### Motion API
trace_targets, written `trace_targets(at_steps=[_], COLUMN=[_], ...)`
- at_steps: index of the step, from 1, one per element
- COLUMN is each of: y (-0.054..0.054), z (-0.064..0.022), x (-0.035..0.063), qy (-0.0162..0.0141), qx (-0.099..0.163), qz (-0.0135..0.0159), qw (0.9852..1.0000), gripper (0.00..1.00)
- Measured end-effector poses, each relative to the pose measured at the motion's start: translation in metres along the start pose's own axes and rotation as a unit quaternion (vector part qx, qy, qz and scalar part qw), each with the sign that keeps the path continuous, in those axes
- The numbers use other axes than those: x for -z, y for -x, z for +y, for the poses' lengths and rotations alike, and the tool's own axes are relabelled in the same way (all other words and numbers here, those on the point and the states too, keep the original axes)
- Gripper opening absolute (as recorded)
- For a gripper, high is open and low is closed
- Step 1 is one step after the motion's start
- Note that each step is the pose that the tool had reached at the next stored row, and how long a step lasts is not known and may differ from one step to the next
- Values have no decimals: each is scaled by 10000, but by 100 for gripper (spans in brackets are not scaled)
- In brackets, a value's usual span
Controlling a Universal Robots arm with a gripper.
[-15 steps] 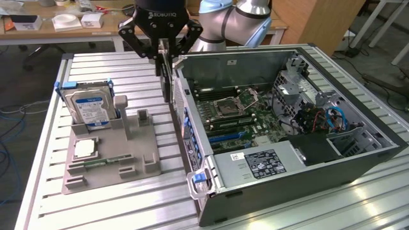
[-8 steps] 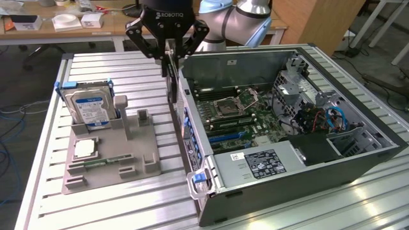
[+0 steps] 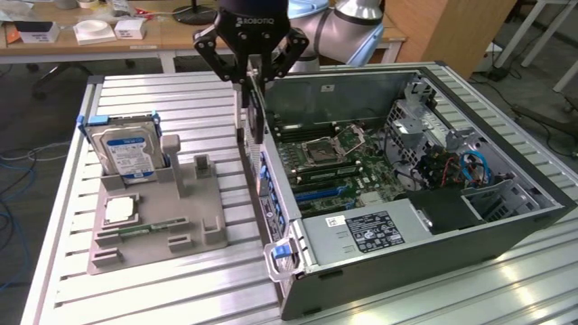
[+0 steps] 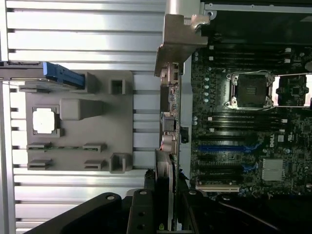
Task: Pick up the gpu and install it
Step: 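Pick up the gpu and move the gpu toward the slot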
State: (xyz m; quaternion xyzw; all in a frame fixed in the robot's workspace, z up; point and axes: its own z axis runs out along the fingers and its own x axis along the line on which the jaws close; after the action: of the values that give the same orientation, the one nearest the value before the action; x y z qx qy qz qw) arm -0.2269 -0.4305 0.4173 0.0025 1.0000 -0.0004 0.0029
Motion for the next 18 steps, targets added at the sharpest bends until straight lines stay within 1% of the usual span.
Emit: trace_targets(at_steps=[2, 9, 18], y=[73, 275, 498], z=[1, 2, 3], x=[0, -2, -4], qy=[0, 0, 0], qx=[-1, -2, -2], qz=[0, 0, 0], qw=[10000, 10000, 10000], gripper=[27, 27, 27])
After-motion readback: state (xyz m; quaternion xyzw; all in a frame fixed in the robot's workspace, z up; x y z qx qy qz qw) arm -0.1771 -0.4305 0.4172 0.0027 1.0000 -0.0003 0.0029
